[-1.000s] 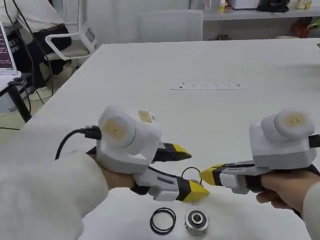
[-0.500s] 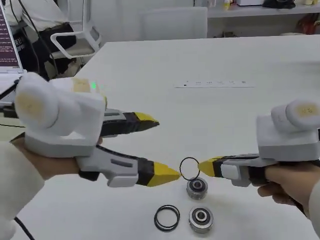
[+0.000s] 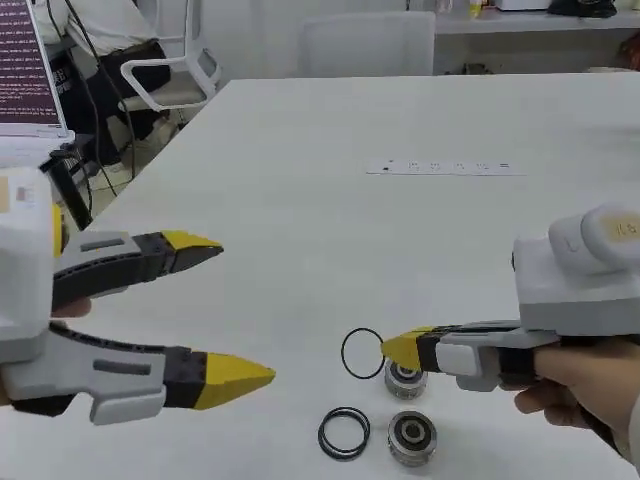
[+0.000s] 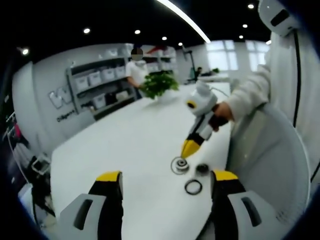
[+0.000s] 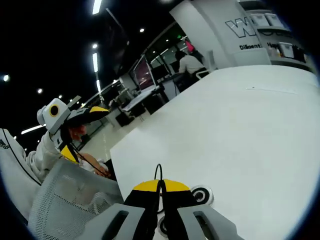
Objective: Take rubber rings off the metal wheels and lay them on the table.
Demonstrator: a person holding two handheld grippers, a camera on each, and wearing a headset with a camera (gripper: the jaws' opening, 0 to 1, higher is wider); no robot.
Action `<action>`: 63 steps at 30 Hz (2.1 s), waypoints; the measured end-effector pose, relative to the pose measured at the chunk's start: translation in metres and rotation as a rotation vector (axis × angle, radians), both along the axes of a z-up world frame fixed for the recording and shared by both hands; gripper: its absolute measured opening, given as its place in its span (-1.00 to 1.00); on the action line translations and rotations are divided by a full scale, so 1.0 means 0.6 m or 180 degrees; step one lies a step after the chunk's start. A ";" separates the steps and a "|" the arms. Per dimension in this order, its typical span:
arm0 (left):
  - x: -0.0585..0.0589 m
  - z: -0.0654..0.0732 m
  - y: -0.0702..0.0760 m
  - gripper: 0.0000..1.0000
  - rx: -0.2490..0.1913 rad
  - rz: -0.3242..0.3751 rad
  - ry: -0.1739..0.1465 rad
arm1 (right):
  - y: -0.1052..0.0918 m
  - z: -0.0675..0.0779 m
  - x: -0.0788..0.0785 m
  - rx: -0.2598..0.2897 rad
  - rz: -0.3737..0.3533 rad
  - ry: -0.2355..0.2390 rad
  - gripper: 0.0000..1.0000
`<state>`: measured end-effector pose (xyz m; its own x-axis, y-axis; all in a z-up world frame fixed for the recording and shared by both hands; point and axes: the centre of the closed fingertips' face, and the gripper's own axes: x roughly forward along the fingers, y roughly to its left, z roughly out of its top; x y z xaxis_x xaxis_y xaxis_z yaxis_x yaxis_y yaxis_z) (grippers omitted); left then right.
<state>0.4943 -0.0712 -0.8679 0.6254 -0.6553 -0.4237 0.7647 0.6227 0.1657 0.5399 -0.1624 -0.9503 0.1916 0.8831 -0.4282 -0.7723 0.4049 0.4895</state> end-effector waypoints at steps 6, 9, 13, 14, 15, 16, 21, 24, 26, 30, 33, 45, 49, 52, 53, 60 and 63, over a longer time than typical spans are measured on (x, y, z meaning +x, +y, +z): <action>-0.024 -0.040 0.016 0.49 -0.0071 0.0210 0.0183 | 0.014 -0.008 -0.026 0.0005 0.0176 0.0101 -1.00; -0.036 -0.058 0.010 0.52 -0.0126 0.0236 0.0283 | 0.020 -0.016 -0.040 -0.0036 0.0254 0.0135 -1.00; -0.044 -0.068 -0.004 0.65 -0.0284 0.0247 0.0399 | 0.022 -0.028 -0.052 -0.0088 0.0332 0.0168 -1.00; -0.045 -0.071 -0.008 0.67 -0.0311 0.0243 0.0416 | 0.023 -0.031 -0.056 -0.0106 0.0364 0.0182 -1.00; -0.047 -0.074 -0.010 0.66 -0.0318 0.0238 0.0432 | 0.023 -0.034 -0.058 -0.0124 0.0387 0.0187 -1.00; -0.047 -0.075 -0.010 0.63 -0.0327 0.0243 0.0467 | 0.025 -0.036 -0.061 -0.0135 0.0407 0.0184 -1.00; -0.038 -0.076 -0.003 0.62 -0.0376 0.0331 0.0452 | 0.028 -0.048 -0.070 -0.0193 0.0489 0.0228 -1.00; -0.038 -0.081 -0.005 0.59 -0.0375 0.0337 0.0505 | 0.027 -0.053 -0.073 -0.0238 0.0519 0.0217 -1.00; -0.036 -0.082 -0.004 0.58 -0.0381 0.0360 0.0512 | 0.027 -0.057 -0.072 -0.0254 0.0519 0.0228 -1.00; -0.035 -0.085 -0.006 0.58 -0.0405 0.0382 0.0557 | 0.024 -0.067 -0.070 -0.0309 0.0516 0.0234 -1.00; -0.035 -0.083 -0.007 0.55 -0.0440 0.0399 0.0554 | 0.023 -0.070 -0.069 -0.0329 0.0499 0.0241 -1.00; -0.035 -0.084 -0.006 0.53 -0.0432 0.0405 0.0548 | 0.018 -0.081 -0.063 -0.0404 0.0471 0.0225 -1.00; -0.035 -0.084 -0.005 0.52 -0.0426 0.0408 0.0543 | 0.017 -0.082 -0.062 -0.0415 0.0458 0.0225 -1.00; -0.036 -0.085 -0.006 0.51 -0.0415 0.0400 0.0546 | 0.016 -0.083 -0.059 -0.0425 0.0442 0.0218 -1.00; -0.036 -0.085 -0.006 0.51 -0.0413 0.0399 0.0547 | 0.016 -0.083 -0.059 -0.0426 0.0439 0.0221 -1.00; -0.036 -0.086 -0.006 0.50 -0.0393 0.0388 0.0550 | 0.014 -0.086 -0.059 -0.0470 0.0452 0.0194 -1.00; -0.036 -0.086 -0.006 0.50 -0.0392 0.0386 0.0552 | 0.014 -0.087 -0.058 -0.0497 0.0471 0.0141 -1.00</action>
